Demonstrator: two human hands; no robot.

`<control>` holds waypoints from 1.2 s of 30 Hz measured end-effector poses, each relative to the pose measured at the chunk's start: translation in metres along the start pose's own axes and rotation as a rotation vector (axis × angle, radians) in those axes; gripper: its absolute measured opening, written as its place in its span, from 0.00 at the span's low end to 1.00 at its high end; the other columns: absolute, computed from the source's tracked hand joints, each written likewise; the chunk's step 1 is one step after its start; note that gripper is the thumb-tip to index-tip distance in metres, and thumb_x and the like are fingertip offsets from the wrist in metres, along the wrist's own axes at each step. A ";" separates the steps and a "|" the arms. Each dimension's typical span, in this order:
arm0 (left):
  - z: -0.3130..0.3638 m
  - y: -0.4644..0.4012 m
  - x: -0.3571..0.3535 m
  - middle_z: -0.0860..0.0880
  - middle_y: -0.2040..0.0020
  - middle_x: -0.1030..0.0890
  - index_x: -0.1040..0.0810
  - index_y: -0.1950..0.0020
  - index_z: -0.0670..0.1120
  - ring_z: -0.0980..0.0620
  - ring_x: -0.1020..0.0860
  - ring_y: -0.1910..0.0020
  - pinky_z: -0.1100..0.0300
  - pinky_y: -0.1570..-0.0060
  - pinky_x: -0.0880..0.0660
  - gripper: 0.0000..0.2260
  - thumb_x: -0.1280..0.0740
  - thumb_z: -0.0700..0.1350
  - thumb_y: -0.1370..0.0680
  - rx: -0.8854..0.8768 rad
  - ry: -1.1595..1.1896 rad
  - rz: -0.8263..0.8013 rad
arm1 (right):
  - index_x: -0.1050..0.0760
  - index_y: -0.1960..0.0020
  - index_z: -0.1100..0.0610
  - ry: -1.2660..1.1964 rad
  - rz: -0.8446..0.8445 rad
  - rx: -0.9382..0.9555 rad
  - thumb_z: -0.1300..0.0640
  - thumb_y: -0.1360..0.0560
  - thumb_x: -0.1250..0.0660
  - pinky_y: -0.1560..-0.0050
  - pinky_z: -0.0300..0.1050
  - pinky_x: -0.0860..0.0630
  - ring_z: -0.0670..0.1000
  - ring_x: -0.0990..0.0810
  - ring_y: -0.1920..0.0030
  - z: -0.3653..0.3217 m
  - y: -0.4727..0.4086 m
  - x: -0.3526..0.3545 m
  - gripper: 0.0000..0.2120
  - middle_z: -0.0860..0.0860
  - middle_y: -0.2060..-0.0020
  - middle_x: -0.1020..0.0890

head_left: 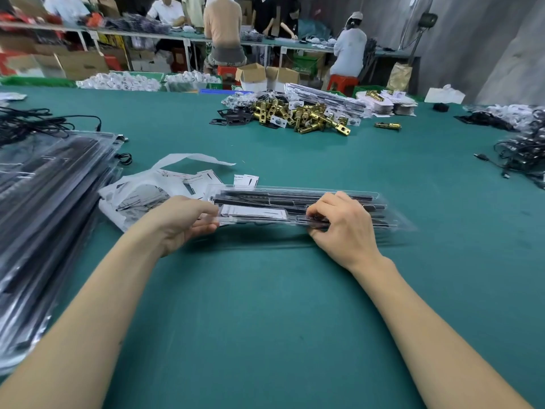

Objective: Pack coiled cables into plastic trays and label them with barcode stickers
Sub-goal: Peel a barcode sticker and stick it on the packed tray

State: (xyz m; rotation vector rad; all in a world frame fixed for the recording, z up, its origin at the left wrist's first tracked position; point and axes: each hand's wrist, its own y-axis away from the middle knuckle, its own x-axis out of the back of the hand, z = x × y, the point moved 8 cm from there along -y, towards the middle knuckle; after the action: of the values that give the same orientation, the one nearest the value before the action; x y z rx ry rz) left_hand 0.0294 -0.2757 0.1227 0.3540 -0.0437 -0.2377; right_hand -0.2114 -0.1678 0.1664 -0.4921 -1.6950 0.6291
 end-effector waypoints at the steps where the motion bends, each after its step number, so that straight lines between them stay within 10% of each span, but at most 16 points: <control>1: 0.001 0.001 -0.001 0.44 0.65 0.25 0.26 0.55 0.39 0.53 0.22 0.72 0.65 0.72 0.22 0.04 0.34 0.33 0.21 0.004 0.019 -0.024 | 0.20 0.60 0.57 0.006 0.005 -0.006 0.65 0.38 0.24 0.60 0.51 0.24 0.58 0.22 0.59 0.000 0.000 0.000 0.10 0.50 0.62 0.19; 7: -0.001 0.004 -0.015 0.38 0.43 0.20 0.30 0.40 0.41 0.43 0.15 0.56 0.59 0.64 0.17 0.16 0.28 0.40 0.24 0.030 0.160 -0.150 | 0.22 0.54 0.53 0.055 -0.006 -0.053 0.61 0.39 0.24 0.56 0.46 0.33 0.54 0.24 0.55 -0.001 0.002 0.001 0.15 0.46 0.59 0.22; 16: 0.000 0.001 -0.019 0.43 0.51 0.20 0.30 0.48 0.47 0.48 0.18 0.61 0.55 0.61 0.17 0.11 0.31 0.35 0.23 -0.064 0.301 -0.204 | 0.20 0.46 0.50 0.020 -0.052 -0.071 0.53 0.37 0.22 0.44 0.49 0.31 0.52 0.23 0.45 0.012 0.003 0.014 0.21 0.45 0.48 0.20; 25: 0.009 0.001 -0.009 0.38 0.42 0.18 0.27 0.38 0.41 0.38 0.17 0.45 0.48 0.53 0.17 0.30 0.32 0.65 0.25 -0.050 0.547 -0.238 | 0.17 0.43 0.43 0.075 0.087 0.026 0.50 0.28 0.24 0.61 0.45 0.24 0.53 0.16 0.57 -0.015 -0.037 0.059 0.15 0.43 0.57 0.14; 32: 0.000 0.000 -0.016 0.38 0.44 0.17 0.26 0.51 0.42 0.43 0.15 0.50 0.54 0.57 0.16 0.13 0.34 0.52 0.19 -0.032 0.331 -0.232 | 0.20 0.44 0.40 -0.101 -0.448 -0.342 0.38 0.31 0.25 0.48 0.46 0.23 0.46 0.18 0.56 0.018 -0.115 0.049 0.18 0.39 0.60 0.17; 36: -0.003 0.003 -0.021 0.37 0.45 0.16 0.25 0.48 0.39 0.41 0.15 0.50 0.56 0.58 0.17 0.15 0.32 0.51 0.20 -0.007 0.194 -0.279 | 0.20 0.44 0.54 -0.505 -0.464 -0.652 0.51 0.27 0.24 0.66 0.40 0.21 0.46 0.18 0.69 0.046 -0.088 0.021 0.14 0.48 0.62 0.13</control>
State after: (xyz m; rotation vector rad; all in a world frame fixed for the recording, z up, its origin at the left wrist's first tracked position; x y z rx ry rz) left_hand 0.0098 -0.2672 0.1209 0.3749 0.1985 -0.4778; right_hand -0.2592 -0.2288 0.2318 -0.3784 -2.4028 -0.1793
